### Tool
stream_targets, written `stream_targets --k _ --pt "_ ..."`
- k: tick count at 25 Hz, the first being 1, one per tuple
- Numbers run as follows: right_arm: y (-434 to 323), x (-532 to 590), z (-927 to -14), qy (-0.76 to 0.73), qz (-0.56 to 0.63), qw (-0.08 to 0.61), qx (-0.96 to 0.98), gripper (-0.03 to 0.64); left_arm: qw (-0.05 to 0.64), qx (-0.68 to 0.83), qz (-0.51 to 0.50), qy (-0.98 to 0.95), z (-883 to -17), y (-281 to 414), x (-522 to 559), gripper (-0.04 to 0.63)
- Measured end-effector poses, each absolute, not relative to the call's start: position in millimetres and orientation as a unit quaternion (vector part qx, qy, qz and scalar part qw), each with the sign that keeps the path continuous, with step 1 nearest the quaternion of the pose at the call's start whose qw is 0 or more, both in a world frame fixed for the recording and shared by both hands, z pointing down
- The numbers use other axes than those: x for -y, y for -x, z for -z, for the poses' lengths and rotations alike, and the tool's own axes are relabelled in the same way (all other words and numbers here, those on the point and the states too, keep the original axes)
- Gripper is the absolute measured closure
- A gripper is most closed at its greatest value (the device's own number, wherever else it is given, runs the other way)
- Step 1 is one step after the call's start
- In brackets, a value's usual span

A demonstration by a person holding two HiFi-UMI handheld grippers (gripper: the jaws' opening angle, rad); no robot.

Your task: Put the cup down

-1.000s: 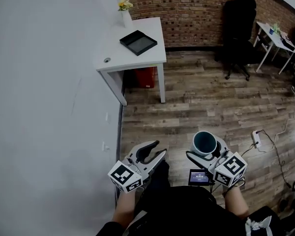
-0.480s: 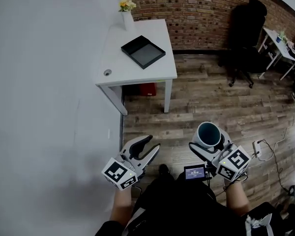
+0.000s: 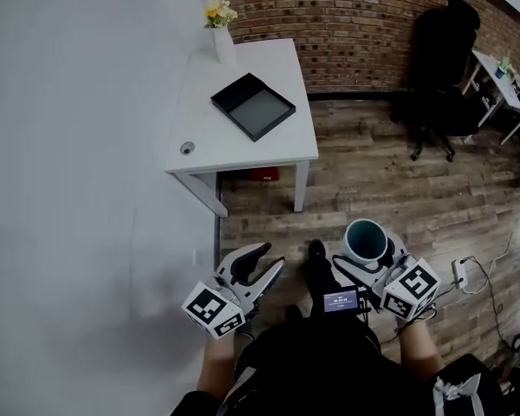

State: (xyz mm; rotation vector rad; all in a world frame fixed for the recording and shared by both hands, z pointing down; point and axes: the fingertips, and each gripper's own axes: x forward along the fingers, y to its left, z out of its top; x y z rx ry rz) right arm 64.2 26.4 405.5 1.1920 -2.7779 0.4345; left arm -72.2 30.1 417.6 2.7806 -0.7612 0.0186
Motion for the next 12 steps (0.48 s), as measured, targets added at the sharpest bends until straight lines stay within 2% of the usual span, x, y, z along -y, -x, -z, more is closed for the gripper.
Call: stream_targets --k 12 --pt "-91 157 -402 -0.331 -0.122 0.034 0.935 0.232 0.117 0.307 -0.003 -0.945 -406 32 141 0.44"
